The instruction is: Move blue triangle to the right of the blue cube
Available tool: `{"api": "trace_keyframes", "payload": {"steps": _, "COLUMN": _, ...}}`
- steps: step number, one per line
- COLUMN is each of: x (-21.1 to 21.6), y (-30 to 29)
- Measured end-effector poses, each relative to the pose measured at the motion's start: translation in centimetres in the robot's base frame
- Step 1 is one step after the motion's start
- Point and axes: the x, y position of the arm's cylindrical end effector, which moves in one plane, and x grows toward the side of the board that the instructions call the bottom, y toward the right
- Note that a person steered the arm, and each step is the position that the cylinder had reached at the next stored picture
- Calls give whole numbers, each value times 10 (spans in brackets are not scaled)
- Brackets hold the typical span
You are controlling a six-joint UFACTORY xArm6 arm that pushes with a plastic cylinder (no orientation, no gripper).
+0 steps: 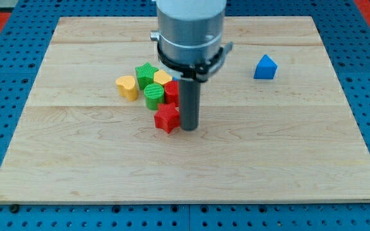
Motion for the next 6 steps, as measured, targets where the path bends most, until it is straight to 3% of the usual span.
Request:
{"api": "trace_keyframes", "payload": {"steps": 1, "x": -3, "y": -55}}
{"api": "trace_keyframes", "payload": {"steps": 2, "x": -4, "y": -32}}
{"api": "trace_keyframes", "payload": {"steps": 3, "x": -9, "y": 61}}
{"api": "trace_keyframes", "payload": {"steps": 4, "x": -60, "y": 158}}
{"api": "trace_keyframes", "payload": {"steps": 5, "x": -123, "y": 195}}
{"api": "trace_keyframes", "payload": {"steps": 6, "x": -151, "y": 175}}
